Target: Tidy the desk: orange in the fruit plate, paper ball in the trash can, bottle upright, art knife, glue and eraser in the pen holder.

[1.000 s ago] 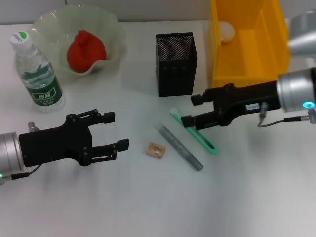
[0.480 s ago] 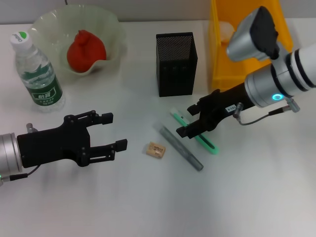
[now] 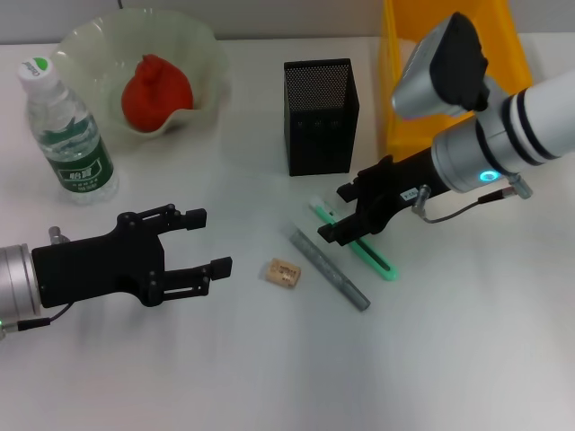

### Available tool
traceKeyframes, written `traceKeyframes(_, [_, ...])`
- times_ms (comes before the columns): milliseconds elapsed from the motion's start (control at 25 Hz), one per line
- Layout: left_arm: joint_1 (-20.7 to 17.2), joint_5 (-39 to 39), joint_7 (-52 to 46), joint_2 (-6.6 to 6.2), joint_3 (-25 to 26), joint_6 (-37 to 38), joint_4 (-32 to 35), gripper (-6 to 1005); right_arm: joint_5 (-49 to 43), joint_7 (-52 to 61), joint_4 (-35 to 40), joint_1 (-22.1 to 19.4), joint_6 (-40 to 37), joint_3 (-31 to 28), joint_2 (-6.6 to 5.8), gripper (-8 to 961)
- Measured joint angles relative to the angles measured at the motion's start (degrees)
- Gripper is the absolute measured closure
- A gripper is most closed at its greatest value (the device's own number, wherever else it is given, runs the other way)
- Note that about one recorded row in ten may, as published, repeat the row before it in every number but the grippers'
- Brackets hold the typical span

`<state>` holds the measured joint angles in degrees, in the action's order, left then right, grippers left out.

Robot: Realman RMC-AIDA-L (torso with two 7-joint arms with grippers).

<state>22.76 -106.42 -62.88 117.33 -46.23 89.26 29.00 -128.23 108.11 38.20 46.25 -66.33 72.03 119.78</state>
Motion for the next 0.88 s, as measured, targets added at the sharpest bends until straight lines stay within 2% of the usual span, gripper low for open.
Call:
traceKeyframes(240, [0.0, -0.1, -0.1, 0.00, 0.1, 0.0, -0.1, 198, 3.4, -0.6, 0.6, -1.2, 4.1, 5.5, 0.06, 212])
traceKeyframes(320, [-0.1, -0.1, -0.1, 0.00, 0.1, 0.0, -0.1, 198, 4.3, -0.6, 2.1, -2.4, 6.0, 8.4, 0.06, 271])
traceKeyframes(440, [-0.1, -0.1, -0.1, 0.00, 0.1, 0.0, -0.1, 198, 4.4, -0.6, 2.8, -3.0, 6.8, 9.9, 0.05, 359])
traceKeyframes(680, [0.0, -0.1, -0.2, -0.15, 0.3, 0.1, -0.1, 198, 4.5, -0.5, 3.1, -3.3, 7.2, 10.4, 0.03, 436])
traceKeyframes(880, [0.0, -0.1, -0.2, -0.34, 0.3, 0.0, -0.1, 198, 4.5, -0.6, 3.1, -3.4, 7.4, 10.4, 0.01, 441])
